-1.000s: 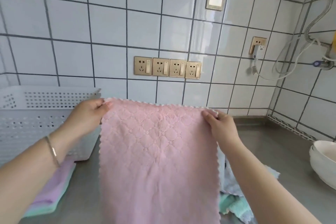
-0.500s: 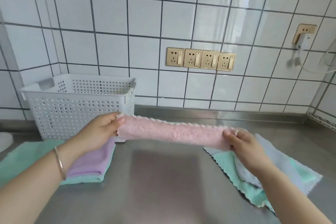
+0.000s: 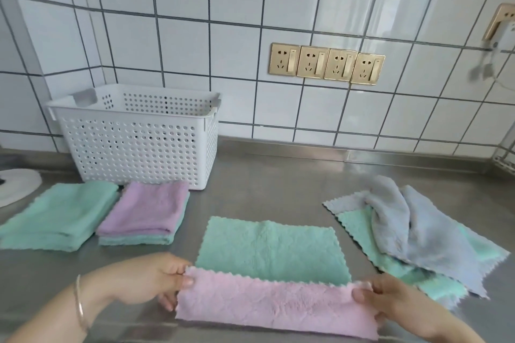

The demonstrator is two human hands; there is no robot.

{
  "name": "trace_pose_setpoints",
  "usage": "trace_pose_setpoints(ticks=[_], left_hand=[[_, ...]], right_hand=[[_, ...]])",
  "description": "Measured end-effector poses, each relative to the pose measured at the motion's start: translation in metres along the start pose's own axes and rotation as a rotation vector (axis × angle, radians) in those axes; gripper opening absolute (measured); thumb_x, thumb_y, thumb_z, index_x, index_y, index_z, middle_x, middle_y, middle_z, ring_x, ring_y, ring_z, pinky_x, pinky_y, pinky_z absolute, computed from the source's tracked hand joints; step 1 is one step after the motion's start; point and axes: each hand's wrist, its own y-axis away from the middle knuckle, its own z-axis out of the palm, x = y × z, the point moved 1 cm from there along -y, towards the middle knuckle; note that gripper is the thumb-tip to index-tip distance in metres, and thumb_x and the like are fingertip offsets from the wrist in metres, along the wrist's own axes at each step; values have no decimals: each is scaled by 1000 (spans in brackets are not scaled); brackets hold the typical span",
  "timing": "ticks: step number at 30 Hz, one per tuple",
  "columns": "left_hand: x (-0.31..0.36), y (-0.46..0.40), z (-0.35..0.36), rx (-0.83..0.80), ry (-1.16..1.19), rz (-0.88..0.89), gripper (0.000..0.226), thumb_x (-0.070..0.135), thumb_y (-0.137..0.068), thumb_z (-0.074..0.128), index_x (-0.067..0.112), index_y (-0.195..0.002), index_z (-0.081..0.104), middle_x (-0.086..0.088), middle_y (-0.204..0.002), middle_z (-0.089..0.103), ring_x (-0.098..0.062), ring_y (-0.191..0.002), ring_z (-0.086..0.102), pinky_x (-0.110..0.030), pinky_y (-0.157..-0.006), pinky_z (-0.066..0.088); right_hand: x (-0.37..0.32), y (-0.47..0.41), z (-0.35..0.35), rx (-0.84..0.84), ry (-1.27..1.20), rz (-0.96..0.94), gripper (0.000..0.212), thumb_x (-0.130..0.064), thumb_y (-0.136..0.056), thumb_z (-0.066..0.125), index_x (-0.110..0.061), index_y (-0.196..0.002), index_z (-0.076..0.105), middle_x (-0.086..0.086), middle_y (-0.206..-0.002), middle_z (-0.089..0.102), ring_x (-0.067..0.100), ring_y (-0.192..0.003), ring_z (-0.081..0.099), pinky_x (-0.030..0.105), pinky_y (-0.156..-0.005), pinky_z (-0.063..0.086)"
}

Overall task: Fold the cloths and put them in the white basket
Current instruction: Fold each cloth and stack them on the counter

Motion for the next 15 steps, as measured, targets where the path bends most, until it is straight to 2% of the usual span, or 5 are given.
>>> trace_pose_setpoints(ticks=[3, 7, 9, 12, 15], left_hand=[[6, -10, -7, 111, 23, -23, 20, 15, -97, 47, 10, -77, 48, -5, -75, 53, -4, -58, 58, -18, -63, 51], [21, -37, -14, 349, 117, -74, 26, 15, -97, 46, 13, -70, 43, -9, -70, 47, -17, -60, 46, -26, -60, 44], [29, -54, -15, 497, -59, -112, 32, 19, -97, 44, 15, -65, 43, -5, -65, 48, -20, -62, 47, -27, -57, 35], [42, -72, -13, 662, -436, -216, 33, 26, -100, 35, 4, -102, 58, -15, -108, 64, -29, -104, 58, -30, -79, 43], [38, -91, -10, 683, -540, -297, 38, 28, -100, 33, 6, -122, 54, -15, -129, 57, -30, -119, 53, -31, -93, 42]], right_hand=[[-1, -13, -6, 91, 27, 4, 34, -8, -93, 52, -10, -59, 49, -11, -45, 50, 2, -44, 50, 13, -48, 42], [-3, -41, -17, 234, 135, 14, 31, -9, -95, 50, -9, -65, 43, -3, -53, 44, 5, -45, 46, 16, -49, 43], [-5, -58, -21, 329, 220, 19, 35, -11, -94, 50, -12, -62, 37, -2, -53, 41, 7, -44, 45, 18, -50, 43], [-7, -80, -24, 426, 347, 27, 35, -20, -93, 49, -14, -62, 35, -1, -56, 44, 13, -49, 47, 22, -51, 37], [-4, -95, -24, 518, 426, 26, 40, -24, -95, 49, -14, -59, 34, -2, -54, 41, 13, -50, 39, 24, -50, 29]])
